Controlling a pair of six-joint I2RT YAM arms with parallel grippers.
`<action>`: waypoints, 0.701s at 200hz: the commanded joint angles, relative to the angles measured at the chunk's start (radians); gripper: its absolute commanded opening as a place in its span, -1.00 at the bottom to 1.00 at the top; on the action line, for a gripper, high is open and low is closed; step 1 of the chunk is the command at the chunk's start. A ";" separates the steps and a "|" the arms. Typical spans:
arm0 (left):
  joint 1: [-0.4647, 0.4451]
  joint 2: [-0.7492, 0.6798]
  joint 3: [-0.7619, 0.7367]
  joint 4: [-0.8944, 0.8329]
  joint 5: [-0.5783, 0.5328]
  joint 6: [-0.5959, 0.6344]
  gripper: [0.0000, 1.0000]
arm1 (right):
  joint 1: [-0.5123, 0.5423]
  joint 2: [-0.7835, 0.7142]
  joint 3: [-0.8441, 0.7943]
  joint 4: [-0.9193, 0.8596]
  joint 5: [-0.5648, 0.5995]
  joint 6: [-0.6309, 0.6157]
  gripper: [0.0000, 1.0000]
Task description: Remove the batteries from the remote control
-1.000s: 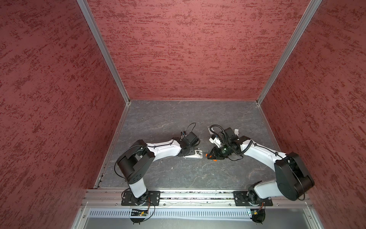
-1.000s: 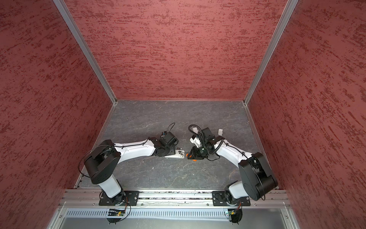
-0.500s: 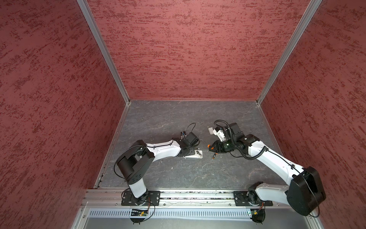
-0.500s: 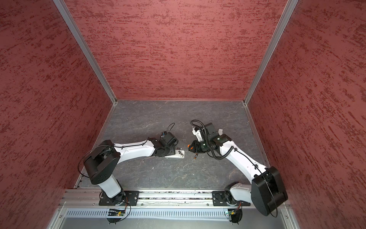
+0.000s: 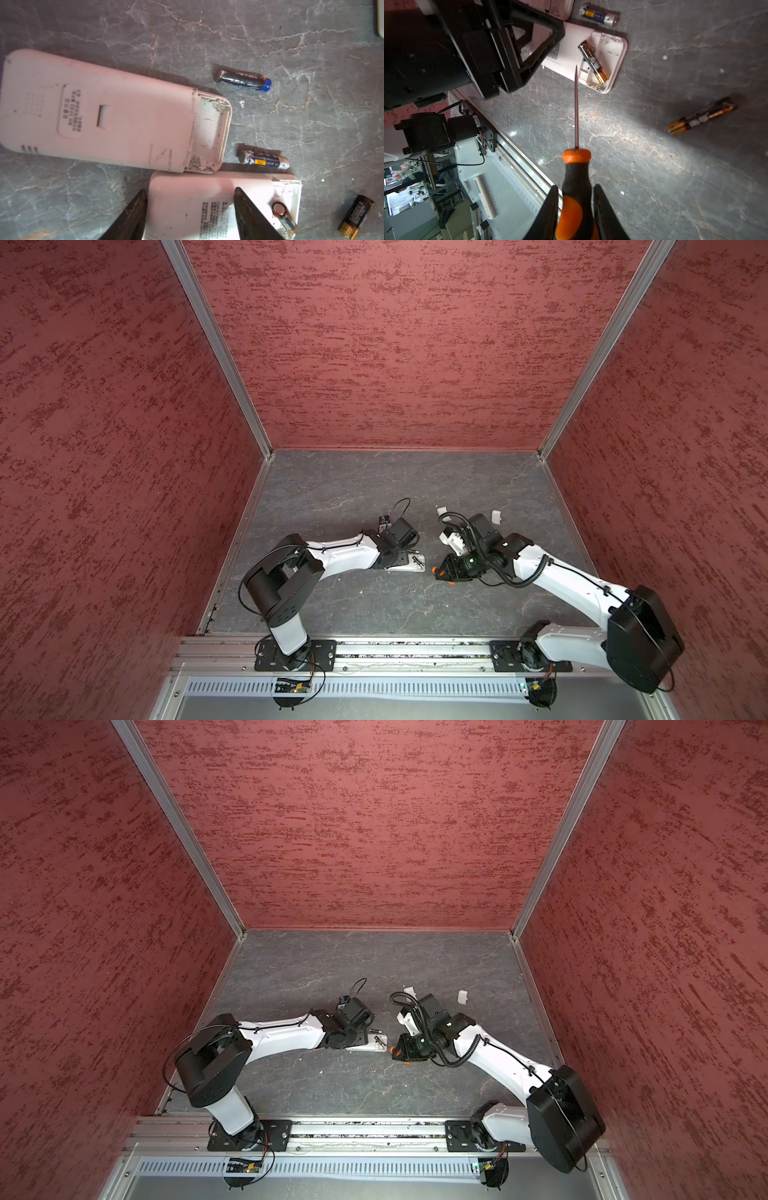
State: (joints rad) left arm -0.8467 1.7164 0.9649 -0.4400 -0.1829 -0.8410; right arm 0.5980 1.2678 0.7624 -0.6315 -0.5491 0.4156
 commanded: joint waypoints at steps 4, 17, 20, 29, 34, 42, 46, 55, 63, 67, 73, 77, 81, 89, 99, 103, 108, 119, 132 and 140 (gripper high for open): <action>-0.026 0.075 -0.038 -0.028 0.075 0.001 0.28 | 0.008 0.000 -0.027 0.026 -0.012 0.015 -1.00; -0.029 0.075 -0.040 -0.029 0.073 -0.001 0.28 | 0.011 0.005 -0.036 0.038 -0.016 0.018 -1.00; -0.029 0.075 -0.040 -0.031 0.074 0.000 0.28 | 0.012 0.006 -0.038 0.039 -0.017 0.020 -1.00; -0.029 0.074 -0.042 -0.030 0.073 -0.002 0.28 | 0.012 0.009 -0.045 0.047 -0.017 0.020 -1.00; -0.028 0.072 -0.043 -0.031 0.074 -0.002 0.28 | 0.012 0.013 -0.047 0.050 -0.017 0.020 -1.00; -0.029 0.072 -0.045 -0.031 0.073 -0.003 0.28 | 0.011 0.019 -0.049 0.053 -0.016 0.020 -1.00; -0.029 0.072 -0.043 -0.030 0.073 -0.002 0.28 | 0.012 0.022 -0.051 0.054 -0.013 0.020 -1.00; -0.029 0.070 -0.045 -0.031 0.072 -0.003 0.28 | 0.011 0.027 -0.056 0.060 -0.008 0.021 -1.00; -0.029 0.071 -0.045 -0.030 0.073 -0.004 0.29 | 0.011 0.032 -0.058 0.066 -0.005 0.022 -1.00; -0.029 0.071 -0.045 -0.029 0.073 -0.004 0.29 | 0.011 0.035 -0.060 0.070 -0.004 0.024 -1.00; -0.029 0.072 -0.046 -0.029 0.075 -0.003 0.28 | 0.011 0.038 -0.064 0.079 -0.002 0.028 -1.00; -0.029 0.072 -0.046 -0.028 0.073 -0.002 0.28 | 0.011 0.041 -0.067 0.086 -0.002 0.031 -1.00; -0.028 0.072 -0.046 -0.027 0.075 -0.002 0.28 | 0.011 0.044 -0.067 0.093 -0.002 0.034 -1.00; -0.029 0.073 -0.046 -0.027 0.076 -0.002 0.28 | 0.012 0.050 -0.070 0.105 -0.002 0.039 -1.00; -0.031 0.074 -0.048 -0.029 0.076 -0.002 0.28 | 0.011 0.056 -0.072 0.122 -0.004 0.046 -1.00; -0.030 0.073 -0.048 -0.029 0.077 -0.003 0.28 | 0.012 0.059 -0.072 0.126 -0.005 0.047 -1.00; -0.031 0.073 -0.049 -0.028 0.077 -0.005 0.28 | 0.013 0.062 -0.071 0.130 -0.005 0.049 -1.00; -0.031 0.073 -0.051 -0.028 0.077 -0.005 0.28 | 0.012 0.068 -0.068 0.131 -0.002 0.049 -1.00; -0.030 0.073 -0.053 -0.026 0.079 -0.006 0.28 | 0.011 0.072 -0.062 0.133 0.003 0.046 -1.00; -0.031 0.075 -0.054 -0.024 0.079 -0.005 0.28 | 0.012 0.075 -0.060 0.136 0.007 0.048 -1.00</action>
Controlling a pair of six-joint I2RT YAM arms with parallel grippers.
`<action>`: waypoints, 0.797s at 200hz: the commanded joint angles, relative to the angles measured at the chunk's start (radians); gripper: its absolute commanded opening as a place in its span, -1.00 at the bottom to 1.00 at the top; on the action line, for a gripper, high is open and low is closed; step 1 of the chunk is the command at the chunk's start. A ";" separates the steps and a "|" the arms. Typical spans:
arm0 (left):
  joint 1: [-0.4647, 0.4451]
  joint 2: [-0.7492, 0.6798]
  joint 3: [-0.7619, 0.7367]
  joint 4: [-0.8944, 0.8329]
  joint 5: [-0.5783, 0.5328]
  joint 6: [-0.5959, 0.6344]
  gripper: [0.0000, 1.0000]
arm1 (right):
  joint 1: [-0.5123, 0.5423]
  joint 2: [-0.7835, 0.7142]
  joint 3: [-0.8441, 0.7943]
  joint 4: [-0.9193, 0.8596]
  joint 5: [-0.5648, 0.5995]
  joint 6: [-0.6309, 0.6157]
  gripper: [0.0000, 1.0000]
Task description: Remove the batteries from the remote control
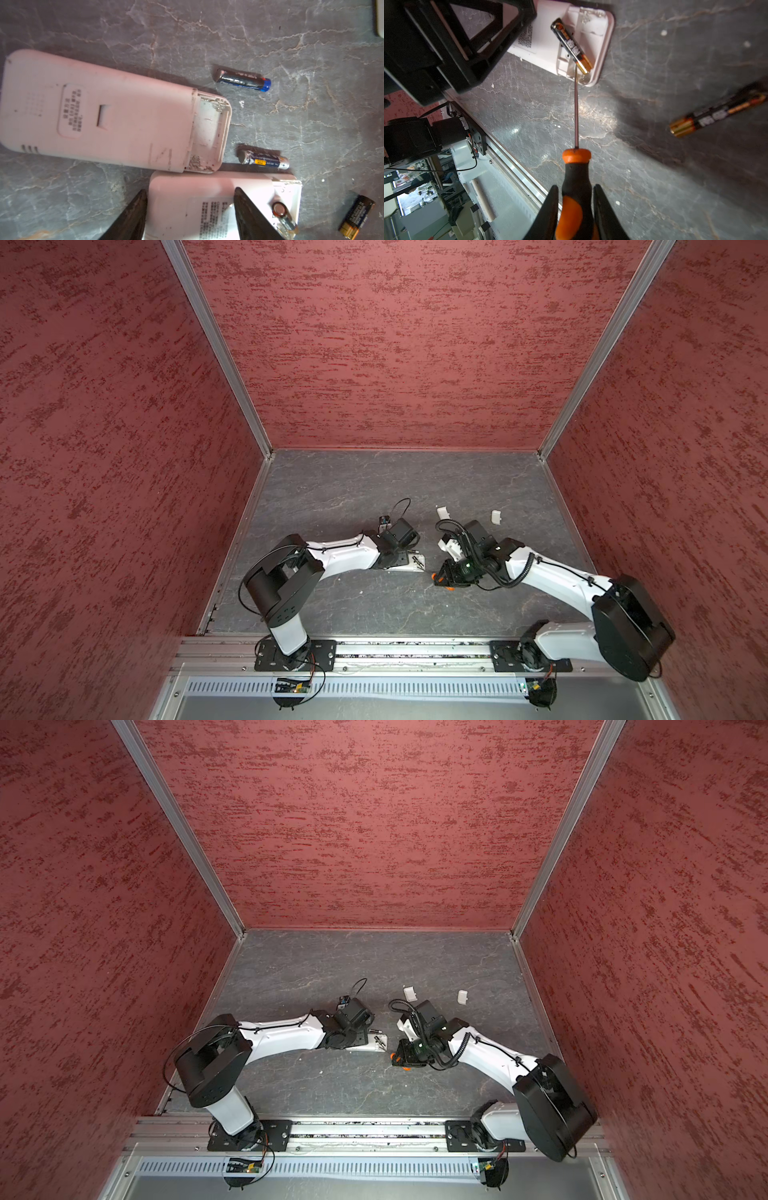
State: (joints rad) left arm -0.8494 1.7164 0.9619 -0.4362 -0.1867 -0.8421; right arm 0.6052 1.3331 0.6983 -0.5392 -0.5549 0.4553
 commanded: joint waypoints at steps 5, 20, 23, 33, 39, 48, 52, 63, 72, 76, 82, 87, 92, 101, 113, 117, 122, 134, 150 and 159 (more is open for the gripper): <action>-0.028 0.075 -0.050 -0.029 0.084 -0.005 0.28 | 0.004 0.014 0.007 0.044 0.019 0.010 -1.00; -0.028 0.075 -0.050 -0.029 0.082 -0.006 0.28 | 0.001 0.021 0.012 0.050 0.031 0.014 -1.00; -0.029 0.075 -0.051 -0.028 0.082 -0.006 0.28 | 0.002 0.021 0.012 0.054 0.031 0.015 -1.00; -0.029 0.075 -0.052 -0.028 0.084 -0.005 0.28 | -0.002 0.027 0.013 0.065 0.032 0.019 -1.00; -0.030 0.074 -0.053 -0.028 0.084 -0.006 0.28 | -0.005 0.031 0.014 0.070 0.030 0.020 -1.00; -0.031 0.074 -0.055 -0.028 0.083 -0.008 0.28 | -0.007 0.035 0.018 0.074 0.035 0.020 -1.00; -0.031 0.072 -0.057 -0.029 0.084 -0.006 0.28 | -0.008 0.039 0.020 0.077 0.035 0.020 -1.00; -0.032 0.072 -0.058 -0.026 0.085 -0.010 0.27 | -0.014 0.043 0.022 0.082 0.036 0.022 -1.00; -0.033 0.074 -0.060 -0.025 0.087 -0.012 0.27 | -0.019 0.044 0.026 0.084 0.037 0.022 -1.00; -0.032 0.074 -0.060 -0.024 0.087 -0.012 0.28 | -0.021 0.044 0.028 0.084 0.040 0.022 -1.00; -0.033 0.075 -0.060 -0.025 0.089 -0.011 0.27 | -0.025 0.043 0.029 0.082 0.042 0.022 -1.00; -0.033 0.077 -0.060 -0.023 0.088 -0.011 0.27 | -0.029 0.042 0.031 0.082 0.045 0.020 -1.00; -0.034 0.078 -0.059 -0.023 0.089 -0.012 0.27 | -0.032 0.040 0.033 0.082 0.047 0.020 -1.00; -0.034 0.080 -0.059 -0.023 0.090 -0.012 0.27 | -0.039 0.037 0.035 0.082 0.049 0.022 -1.00; -0.035 0.081 -0.058 -0.022 0.090 -0.013 0.27 | -0.047 0.035 0.038 0.085 0.052 0.022 -1.00; -0.036 0.081 -0.058 -0.022 0.089 -0.013 0.26 | -0.050 0.033 0.040 0.088 0.052 0.024 -1.00; -0.035 0.081 -0.058 -0.021 0.090 -0.013 0.27 | -0.053 0.033 0.041 0.091 0.051 0.025 -1.00; -0.035 0.080 -0.058 -0.022 0.090 -0.012 0.26 | -0.058 0.034 0.041 0.102 0.049 0.028 -1.00; -0.035 0.079 -0.058 -0.023 0.090 -0.013 0.27 | -0.064 0.038 0.044 0.113 0.051 0.034 -1.00; -0.034 0.077 -0.059 -0.024 0.089 -0.013 0.27 | -0.068 0.038 0.045 0.122 0.049 0.036 -1.00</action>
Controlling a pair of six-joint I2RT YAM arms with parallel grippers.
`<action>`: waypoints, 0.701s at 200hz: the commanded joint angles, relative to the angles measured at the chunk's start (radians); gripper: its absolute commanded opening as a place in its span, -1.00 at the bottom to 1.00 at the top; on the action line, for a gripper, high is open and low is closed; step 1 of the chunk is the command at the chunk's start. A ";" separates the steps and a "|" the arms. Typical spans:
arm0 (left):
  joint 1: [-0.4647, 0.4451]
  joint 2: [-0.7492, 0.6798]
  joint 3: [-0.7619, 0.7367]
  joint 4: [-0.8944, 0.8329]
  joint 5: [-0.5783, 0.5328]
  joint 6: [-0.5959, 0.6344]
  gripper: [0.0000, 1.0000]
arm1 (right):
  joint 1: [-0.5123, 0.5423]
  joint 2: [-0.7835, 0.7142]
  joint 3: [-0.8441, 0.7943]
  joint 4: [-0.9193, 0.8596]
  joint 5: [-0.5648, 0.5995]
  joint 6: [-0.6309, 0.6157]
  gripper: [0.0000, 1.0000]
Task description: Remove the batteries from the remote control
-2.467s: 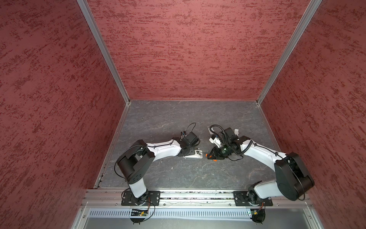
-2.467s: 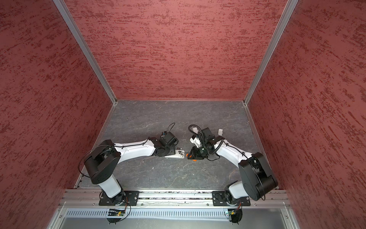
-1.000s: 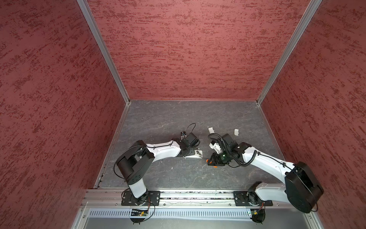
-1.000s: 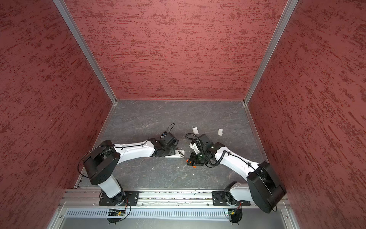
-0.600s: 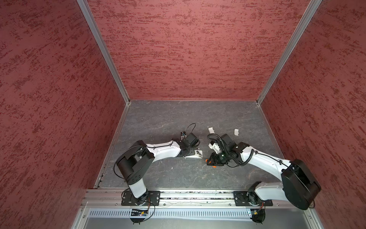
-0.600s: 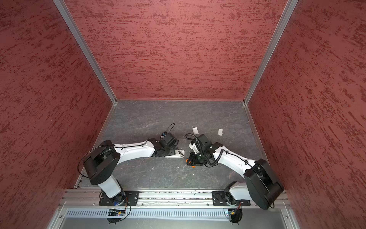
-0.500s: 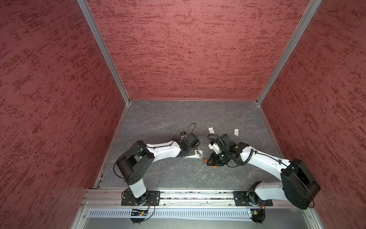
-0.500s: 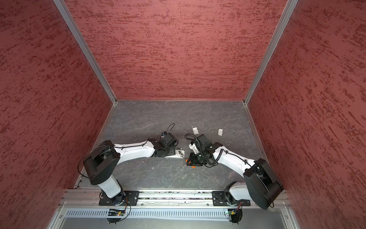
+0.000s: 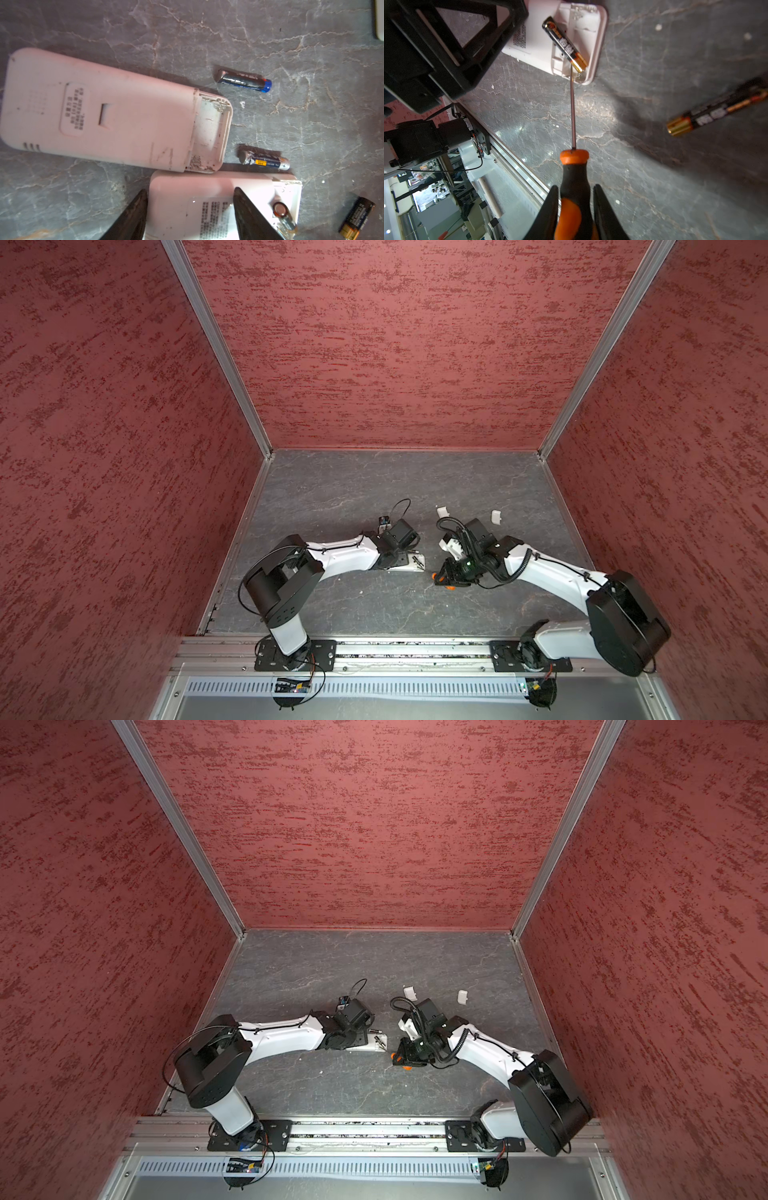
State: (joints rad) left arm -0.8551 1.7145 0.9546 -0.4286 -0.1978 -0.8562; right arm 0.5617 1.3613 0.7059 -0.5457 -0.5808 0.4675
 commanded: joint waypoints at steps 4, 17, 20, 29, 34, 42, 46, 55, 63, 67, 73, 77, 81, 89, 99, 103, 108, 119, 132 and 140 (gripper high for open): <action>-0.030 0.079 -0.052 -0.031 0.100 0.000 0.27 | -0.025 0.011 0.039 0.131 0.075 0.025 -1.00; -0.029 0.077 -0.053 -0.032 0.100 -0.001 0.26 | -0.029 0.012 0.045 0.131 0.080 0.022 -1.00; -0.030 0.077 -0.053 -0.032 0.100 0.000 0.27 | -0.032 0.012 0.046 0.132 0.081 0.022 -1.00; -0.029 0.076 -0.052 -0.033 0.100 -0.001 0.26 | -0.037 0.012 0.050 0.134 0.081 0.020 -1.00; -0.029 0.076 -0.051 -0.033 0.100 0.000 0.26 | -0.040 0.013 0.051 0.134 0.083 0.020 -1.00; -0.030 0.075 -0.051 -0.034 0.098 -0.001 0.26 | -0.045 0.012 0.054 0.136 0.083 0.019 -1.00; -0.030 0.076 -0.051 -0.034 0.098 0.000 0.26 | -0.046 0.013 0.056 0.137 0.082 0.019 -1.00; -0.030 0.076 -0.050 -0.034 0.098 -0.001 0.26 | -0.050 0.012 0.058 0.139 0.081 0.018 -1.00; -0.031 0.076 -0.048 -0.034 0.099 -0.001 0.26 | -0.054 0.011 0.061 0.141 0.081 0.019 -1.00; -0.030 0.075 -0.047 -0.036 0.099 -0.001 0.26 | -0.055 0.010 0.063 0.140 0.081 0.018 -1.00; -0.032 0.075 -0.048 -0.035 0.099 -0.001 0.26 | -0.058 0.010 0.064 0.142 0.081 0.019 -1.00; -0.031 0.075 -0.048 -0.035 0.099 -0.001 0.26 | -0.059 0.009 0.064 0.144 0.082 0.018 -1.00; -0.032 0.076 -0.048 -0.036 0.099 0.001 0.26 | -0.061 0.009 0.067 0.145 0.080 0.018 -1.00; -0.031 0.075 -0.047 -0.036 0.098 -0.001 0.26 | -0.064 0.011 0.068 0.145 0.081 0.017 -1.00; -0.032 0.076 -0.045 -0.037 0.098 -0.002 0.26 | -0.069 0.012 0.069 0.148 0.081 0.016 -1.00; -0.031 0.075 -0.046 -0.037 0.098 -0.001 0.26 | -0.070 0.013 0.069 0.150 0.081 0.016 -1.00; -0.031 0.075 -0.046 -0.037 0.098 0.000 0.26 | -0.072 0.013 0.069 0.153 0.080 0.016 -1.00; -0.033 0.075 -0.047 -0.037 0.098 -0.002 0.26 | -0.077 0.016 0.070 0.156 0.079 0.016 -1.00; -0.034 0.075 -0.048 -0.036 0.097 -0.003 0.26 | -0.078 0.017 0.075 0.157 0.079 0.014 -1.00; -0.035 0.077 -0.048 -0.034 0.096 -0.003 0.26 | -0.081 0.017 0.077 0.156 0.081 0.014 -1.00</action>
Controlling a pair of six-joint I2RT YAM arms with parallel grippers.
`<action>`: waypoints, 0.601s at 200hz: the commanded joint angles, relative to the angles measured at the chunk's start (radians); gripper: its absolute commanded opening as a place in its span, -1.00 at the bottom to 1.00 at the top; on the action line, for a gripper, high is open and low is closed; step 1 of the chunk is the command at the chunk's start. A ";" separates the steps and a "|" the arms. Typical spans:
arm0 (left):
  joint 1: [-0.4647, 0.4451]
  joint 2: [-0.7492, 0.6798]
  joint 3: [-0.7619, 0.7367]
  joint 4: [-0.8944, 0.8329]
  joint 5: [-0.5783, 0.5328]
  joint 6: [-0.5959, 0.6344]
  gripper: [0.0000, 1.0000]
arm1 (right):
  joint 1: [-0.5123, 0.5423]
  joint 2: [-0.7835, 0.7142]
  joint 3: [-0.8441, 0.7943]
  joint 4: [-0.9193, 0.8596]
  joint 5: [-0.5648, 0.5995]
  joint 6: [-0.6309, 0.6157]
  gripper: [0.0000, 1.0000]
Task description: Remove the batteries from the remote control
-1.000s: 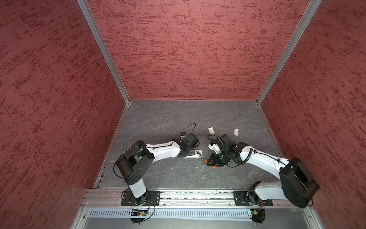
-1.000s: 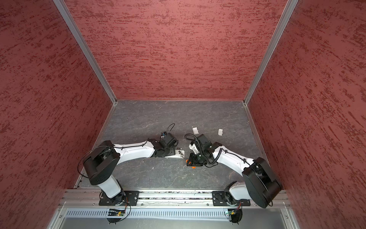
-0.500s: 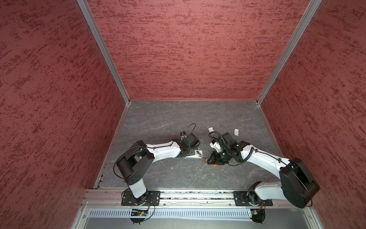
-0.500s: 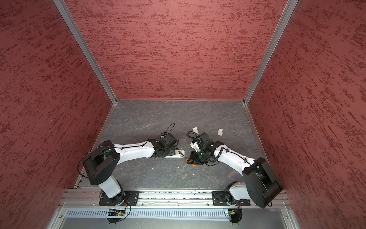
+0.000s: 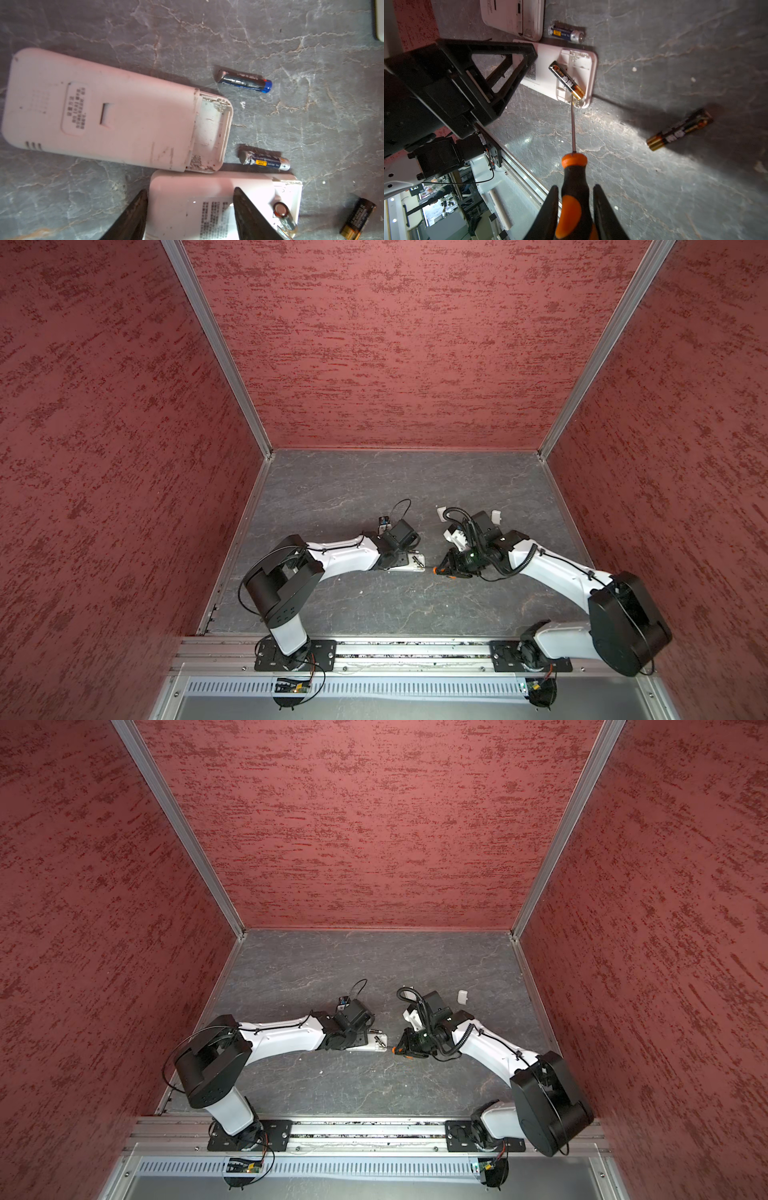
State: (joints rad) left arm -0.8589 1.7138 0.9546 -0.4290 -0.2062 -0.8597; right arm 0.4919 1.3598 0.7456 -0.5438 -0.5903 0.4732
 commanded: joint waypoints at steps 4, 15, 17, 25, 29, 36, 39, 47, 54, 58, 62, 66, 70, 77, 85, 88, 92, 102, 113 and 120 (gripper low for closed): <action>-0.032 0.078 -0.048 -0.033 0.106 0.001 0.26 | -0.013 0.018 0.038 0.154 0.089 0.007 -1.00; -0.034 0.079 -0.048 -0.032 0.106 -0.002 0.26 | -0.016 0.019 0.043 0.154 0.089 0.007 -1.00; -0.034 0.081 -0.049 -0.032 0.106 -0.003 0.26 | -0.016 0.020 0.044 0.153 0.088 0.006 -1.00; -0.035 0.082 -0.047 -0.030 0.108 -0.004 0.26 | -0.017 0.020 0.045 0.154 0.087 0.004 -1.00; -0.034 0.084 -0.047 -0.030 0.108 -0.005 0.26 | -0.019 0.020 0.047 0.154 0.087 0.004 -1.00; -0.037 0.085 -0.045 -0.029 0.108 -0.005 0.26 | -0.021 0.019 0.047 0.154 0.087 0.002 -1.00; -0.037 0.085 -0.044 -0.029 0.108 -0.005 0.26 | -0.021 0.019 0.049 0.154 0.087 0.002 -1.00; -0.038 0.087 -0.042 -0.029 0.109 -0.006 0.26 | -0.023 0.020 0.049 0.155 0.086 0.002 -1.00; -0.038 0.088 -0.042 -0.029 0.110 -0.005 0.26 | -0.022 0.019 0.050 0.156 0.084 0.002 -1.00; -0.039 0.089 -0.039 -0.028 0.111 -0.005 0.26 | -0.023 0.019 0.051 0.157 0.084 0.003 -1.00; -0.039 0.088 -0.040 -0.030 0.108 -0.005 0.26 | -0.024 0.020 0.051 0.157 0.084 0.004 -1.00; -0.040 0.089 -0.039 -0.030 0.108 -0.005 0.26 | -0.024 0.019 0.051 0.159 0.084 0.004 -1.00; -0.039 0.089 -0.039 -0.031 0.108 -0.005 0.26 | -0.024 0.019 0.050 0.159 0.084 0.004 -1.00; -0.039 0.086 -0.039 -0.033 0.108 -0.005 0.26 | -0.024 0.019 0.050 0.159 0.084 0.004 -1.00; -0.040 0.086 -0.040 -0.033 0.107 -0.005 0.26 | -0.026 0.017 0.049 0.160 0.084 0.004 -1.00; -0.039 0.086 -0.040 -0.033 0.107 -0.005 0.26 | -0.026 0.016 0.048 0.160 0.084 0.003 -1.00; -0.039 0.086 -0.039 -0.033 0.106 -0.005 0.26 | -0.026 0.015 0.047 0.162 0.083 0.004 -1.00; -0.039 0.087 -0.037 -0.035 0.107 -0.005 0.26 | -0.027 0.013 0.047 0.162 0.084 0.004 -1.00; -0.041 0.087 -0.037 -0.036 0.106 -0.005 0.26 | -0.029 0.010 0.046 0.163 0.087 0.004 -1.00; -0.041 0.086 -0.037 -0.035 0.106 -0.005 0.26 | -0.030 0.005 0.047 0.164 0.089 0.006 -1.00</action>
State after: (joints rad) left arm -0.8650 1.7149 0.9550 -0.4282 -0.2157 -0.8631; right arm 0.4664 1.3670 0.7780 -0.4141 -0.5262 0.4747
